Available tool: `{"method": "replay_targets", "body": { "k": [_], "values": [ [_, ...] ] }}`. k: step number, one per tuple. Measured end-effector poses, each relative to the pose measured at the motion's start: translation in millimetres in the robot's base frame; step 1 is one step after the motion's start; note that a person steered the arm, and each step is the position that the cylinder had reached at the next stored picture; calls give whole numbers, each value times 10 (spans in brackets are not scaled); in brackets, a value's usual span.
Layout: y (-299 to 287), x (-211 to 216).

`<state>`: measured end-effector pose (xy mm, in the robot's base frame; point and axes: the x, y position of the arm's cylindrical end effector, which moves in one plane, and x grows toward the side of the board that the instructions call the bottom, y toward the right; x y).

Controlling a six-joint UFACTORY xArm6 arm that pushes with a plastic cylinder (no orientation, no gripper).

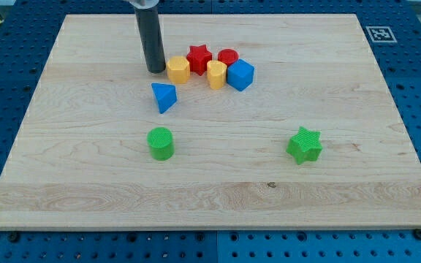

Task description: Touch the blue traingle

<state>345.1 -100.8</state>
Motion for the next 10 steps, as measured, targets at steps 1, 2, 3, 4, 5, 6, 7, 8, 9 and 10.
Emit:
{"method": "replay_targets", "body": {
  "k": [1,2,3,4,5,6,7,8,9,10],
  "values": [
    [124,0],
    [243,0],
    [242,0],
    [-125,75],
    [-273,75],
    [-410,111],
    [-465,124],
    [-596,126],
    [-597,561],
    [-565,786]
  ]
}}
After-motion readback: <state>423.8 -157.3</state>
